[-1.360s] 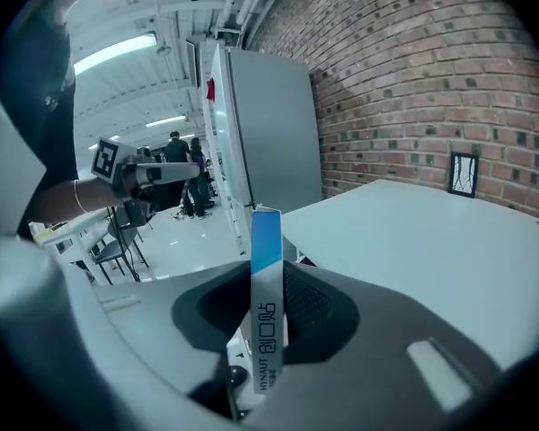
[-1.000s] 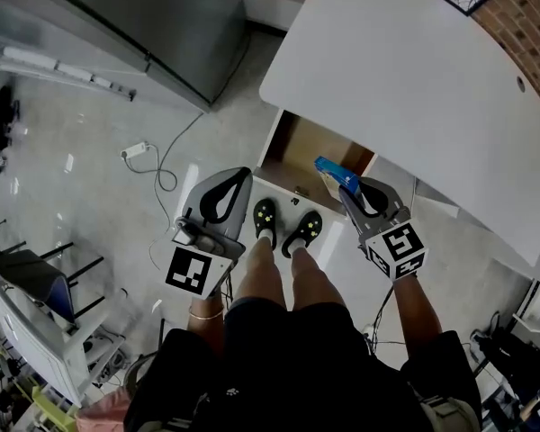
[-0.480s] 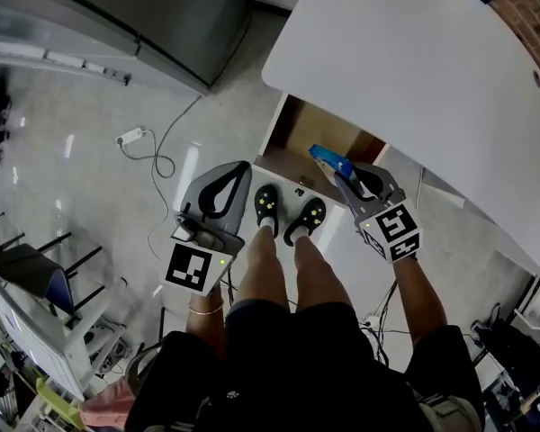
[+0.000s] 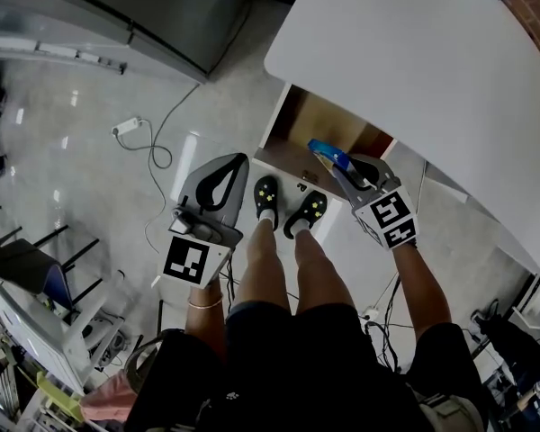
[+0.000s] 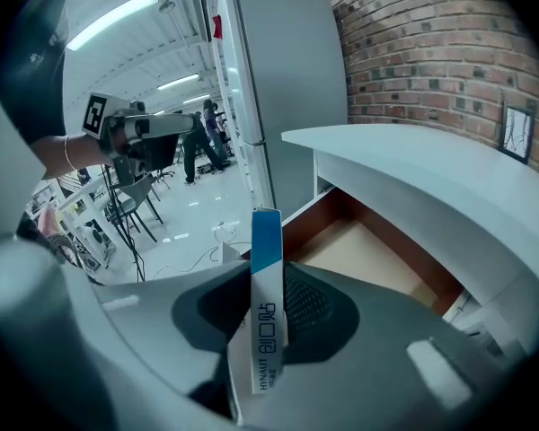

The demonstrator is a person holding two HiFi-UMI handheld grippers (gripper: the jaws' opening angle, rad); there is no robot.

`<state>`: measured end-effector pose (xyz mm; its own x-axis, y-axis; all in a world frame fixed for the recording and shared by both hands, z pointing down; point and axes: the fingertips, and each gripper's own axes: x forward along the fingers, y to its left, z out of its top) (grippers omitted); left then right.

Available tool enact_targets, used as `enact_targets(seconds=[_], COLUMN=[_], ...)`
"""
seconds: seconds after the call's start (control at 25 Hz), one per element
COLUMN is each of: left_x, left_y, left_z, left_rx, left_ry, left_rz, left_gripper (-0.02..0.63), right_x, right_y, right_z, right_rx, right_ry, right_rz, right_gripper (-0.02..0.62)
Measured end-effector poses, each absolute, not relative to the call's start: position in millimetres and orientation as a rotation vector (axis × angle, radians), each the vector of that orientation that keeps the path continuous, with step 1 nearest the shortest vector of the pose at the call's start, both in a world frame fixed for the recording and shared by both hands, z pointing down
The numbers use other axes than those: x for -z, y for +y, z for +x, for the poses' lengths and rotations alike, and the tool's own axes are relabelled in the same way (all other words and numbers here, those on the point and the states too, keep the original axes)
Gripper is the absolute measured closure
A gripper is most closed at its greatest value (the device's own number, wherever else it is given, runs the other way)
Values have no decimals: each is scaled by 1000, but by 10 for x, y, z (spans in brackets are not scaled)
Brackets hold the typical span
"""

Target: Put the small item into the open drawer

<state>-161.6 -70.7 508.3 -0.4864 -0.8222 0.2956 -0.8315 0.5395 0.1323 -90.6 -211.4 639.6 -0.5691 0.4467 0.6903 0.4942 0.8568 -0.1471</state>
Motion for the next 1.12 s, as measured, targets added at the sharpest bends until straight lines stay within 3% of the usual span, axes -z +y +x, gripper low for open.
enact_targets(seconds=[1.12], left_x=[-5386], left_y=[-476], left_z=[-1727], left_rx=[9], left_ry=[-2470], left_rz=[1270], left_gripper=[604], right_x=[-7486], right_y=[-2005], right_z=[-943], right_rx=[301], right_ry=[-1992], right_rz=[-741], right_gripper=[499])
